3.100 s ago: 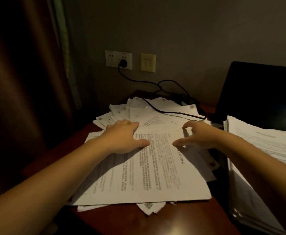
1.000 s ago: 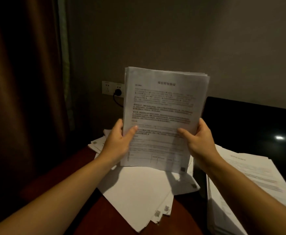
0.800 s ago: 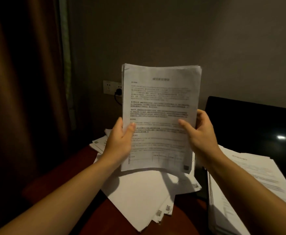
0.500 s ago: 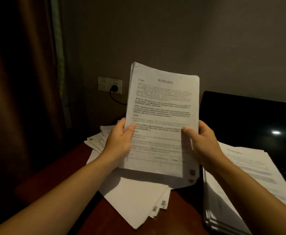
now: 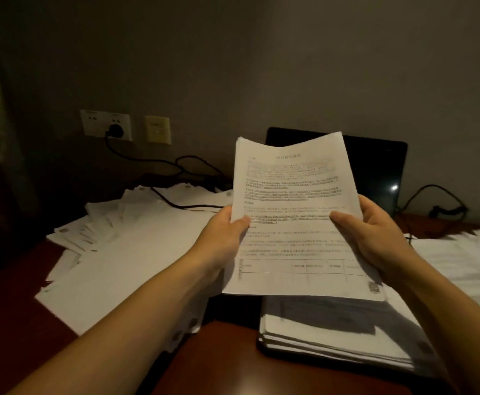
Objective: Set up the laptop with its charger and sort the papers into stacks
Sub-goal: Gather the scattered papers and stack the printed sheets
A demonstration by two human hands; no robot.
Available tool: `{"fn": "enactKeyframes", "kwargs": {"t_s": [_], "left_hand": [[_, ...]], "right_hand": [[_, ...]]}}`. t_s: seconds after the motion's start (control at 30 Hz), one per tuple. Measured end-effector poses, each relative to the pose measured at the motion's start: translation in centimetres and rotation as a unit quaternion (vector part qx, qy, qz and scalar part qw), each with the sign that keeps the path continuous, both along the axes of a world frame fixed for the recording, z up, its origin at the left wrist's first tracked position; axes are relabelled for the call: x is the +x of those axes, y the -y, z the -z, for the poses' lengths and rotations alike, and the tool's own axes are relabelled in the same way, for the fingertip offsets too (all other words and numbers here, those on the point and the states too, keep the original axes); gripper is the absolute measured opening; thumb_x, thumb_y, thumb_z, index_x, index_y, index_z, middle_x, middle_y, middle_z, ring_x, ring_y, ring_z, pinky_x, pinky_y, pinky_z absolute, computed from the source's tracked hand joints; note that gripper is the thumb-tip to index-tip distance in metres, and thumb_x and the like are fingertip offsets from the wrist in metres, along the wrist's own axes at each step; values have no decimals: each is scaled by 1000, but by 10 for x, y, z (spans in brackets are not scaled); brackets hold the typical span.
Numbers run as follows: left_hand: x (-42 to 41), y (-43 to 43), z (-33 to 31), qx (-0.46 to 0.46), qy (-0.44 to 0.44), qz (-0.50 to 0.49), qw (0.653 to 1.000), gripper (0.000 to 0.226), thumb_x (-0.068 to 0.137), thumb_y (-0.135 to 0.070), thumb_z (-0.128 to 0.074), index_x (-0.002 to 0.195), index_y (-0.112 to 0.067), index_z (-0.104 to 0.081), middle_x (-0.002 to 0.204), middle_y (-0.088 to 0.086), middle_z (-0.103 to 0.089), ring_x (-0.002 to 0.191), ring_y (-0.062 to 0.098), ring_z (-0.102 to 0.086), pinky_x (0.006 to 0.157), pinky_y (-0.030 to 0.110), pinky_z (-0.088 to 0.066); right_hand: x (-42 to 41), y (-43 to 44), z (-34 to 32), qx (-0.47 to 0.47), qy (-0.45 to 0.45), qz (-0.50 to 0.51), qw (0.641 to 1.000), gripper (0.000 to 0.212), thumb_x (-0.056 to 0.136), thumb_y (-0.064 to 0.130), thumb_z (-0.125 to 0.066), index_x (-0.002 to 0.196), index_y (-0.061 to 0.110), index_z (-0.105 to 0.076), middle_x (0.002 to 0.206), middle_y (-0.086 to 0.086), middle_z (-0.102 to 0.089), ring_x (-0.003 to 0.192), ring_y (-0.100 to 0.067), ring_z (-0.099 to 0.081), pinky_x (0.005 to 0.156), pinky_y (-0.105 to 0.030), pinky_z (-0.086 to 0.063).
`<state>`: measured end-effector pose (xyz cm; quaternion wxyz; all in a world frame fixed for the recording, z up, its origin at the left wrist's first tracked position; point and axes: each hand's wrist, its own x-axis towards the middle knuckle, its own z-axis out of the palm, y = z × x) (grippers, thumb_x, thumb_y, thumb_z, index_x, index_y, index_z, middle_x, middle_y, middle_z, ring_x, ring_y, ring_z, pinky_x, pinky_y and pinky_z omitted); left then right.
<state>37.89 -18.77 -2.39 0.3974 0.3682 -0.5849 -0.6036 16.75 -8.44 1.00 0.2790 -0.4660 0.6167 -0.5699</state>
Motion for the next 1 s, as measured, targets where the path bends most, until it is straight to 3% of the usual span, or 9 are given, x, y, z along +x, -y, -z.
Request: {"fn": "enactKeyframes", "kwargs": {"t_s": [0.17,0.33,0.43,0.53,0.6,0.7,0.77,0.87,1.0], "left_hand": [[-25,-12,8,-41,32,8,999,60,96,-11,-66,142,-41,-41,123,-8,-69,106,17,-70,82,44,-62],[-32,-20,31,-160,125,8,979,59,96,-11,-65,147,-36,-45,132,-21,-57,95,-13,-61,70,6,-53],[-35,-25,38,-200,191,28,961,51,100,-21,-60,147,-37,-48,145,-18,-53,125,6,-55,100,32,-54],[-34,-30,42,-250,247,38,935,46,100,-28,-58,143,-43,-50,137,-28,-53,127,6,-51,104,37,-51],[-32,-33,42,-287,265,29,920,45,99,-31,-61,140,-45,-52,124,-39,-51,115,-5,-51,100,28,-50],[-31,-35,39,-296,285,8,912,45,97,-31,-65,140,-36,-55,106,-50,-38,90,-23,-45,77,-3,-37],[-31,-35,40,-308,294,11,905,43,97,-34,-64,139,-36,-56,111,-44,-41,99,-15,-47,86,3,-40],[-31,-37,40,-307,308,20,900,43,97,-38,-62,140,-37,-55,118,-37,-44,118,-2,-49,103,27,-45],[-33,-39,39,-288,352,-3,890,53,97,-44,-59,148,-38,-44,144,-27,-39,149,11,-26,120,47,-27]], "right_hand": [[-34,-25,22,20,12,48,999,60,96,6,-59,146,34,-40,125,1,-65,98,-22,-72,69,-35,-63],[-48,-37,37,94,-142,54,984,76,95,8,-62,154,36,-24,142,4,-52,114,-20,-62,83,-37,-60],[-52,-40,37,138,-254,79,954,69,96,13,-62,154,31,-30,147,1,-49,121,-22,-58,86,-34,-57],[-53,-41,39,195,-345,98,913,57,97,18,-60,151,23,-39,146,-1,-51,125,-23,-55,96,-37,-49],[-52,-41,40,228,-382,115,888,51,98,23,-57,147,23,-44,140,-3,-57,109,-21,-61,90,-36,-52],[-53,-43,41,268,-415,126,860,44,99,34,-53,142,28,-47,132,-2,-61,93,-19,-61,81,-38,-55],[-53,-44,41,284,-431,116,849,41,99,38,-51,139,28,-48,126,0,-62,89,-17,-57,76,-35,-51],[-51,-44,42,314,-454,126,824,39,100,44,-45,134,26,-48,119,-1,-60,87,-18,-49,72,-34,-44],[-47,-44,46,330,-496,149,789,31,101,44,-39,121,23,-48,110,-4,-56,95,-22,-46,71,-35,-40]]}}
